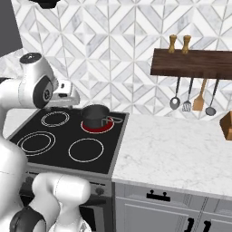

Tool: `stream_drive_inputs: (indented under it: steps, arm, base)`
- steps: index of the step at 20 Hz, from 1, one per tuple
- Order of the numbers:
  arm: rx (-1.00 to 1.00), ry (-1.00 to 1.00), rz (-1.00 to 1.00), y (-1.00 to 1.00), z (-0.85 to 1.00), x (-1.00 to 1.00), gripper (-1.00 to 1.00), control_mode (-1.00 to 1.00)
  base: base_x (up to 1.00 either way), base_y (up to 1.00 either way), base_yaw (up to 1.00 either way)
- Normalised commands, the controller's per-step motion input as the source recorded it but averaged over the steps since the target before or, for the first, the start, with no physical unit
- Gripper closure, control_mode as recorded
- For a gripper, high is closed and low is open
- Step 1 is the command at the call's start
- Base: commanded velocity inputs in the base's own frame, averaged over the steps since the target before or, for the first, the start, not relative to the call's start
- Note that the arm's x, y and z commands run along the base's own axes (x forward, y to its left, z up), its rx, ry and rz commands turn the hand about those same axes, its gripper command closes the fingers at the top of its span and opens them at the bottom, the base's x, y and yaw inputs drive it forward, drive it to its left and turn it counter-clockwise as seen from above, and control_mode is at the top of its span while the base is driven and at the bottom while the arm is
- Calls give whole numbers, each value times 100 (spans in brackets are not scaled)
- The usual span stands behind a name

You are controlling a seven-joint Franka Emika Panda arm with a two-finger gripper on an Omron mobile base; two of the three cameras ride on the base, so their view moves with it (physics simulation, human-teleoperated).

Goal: Turn off the rear right burner of the stove.

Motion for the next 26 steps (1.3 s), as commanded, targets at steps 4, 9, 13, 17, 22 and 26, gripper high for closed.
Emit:
stream_drive_inputs:
  steps: [4,9,13,17,22,26]
  arm:
    - [-24,-2,14,100,-68,-65,-100,-100]
    - [-26,-7,15,100,-73,-59,-100,-100]
    - [-25,-9,17,100,-81,-56,-100,-100]
    - [-17,-10,15,97,-80,-49,-100,-100]
    - [-5,-9,8,64,-76,-26,-100,-100]
    - [-1,-24,1,25,-50,-18,-100,-100]
  base:
    - [0,0,0]
    - [0,0,0]
    - [0,0,0]
    - [0,0,0]
    - [0,0,0]
    - [0,0,0]
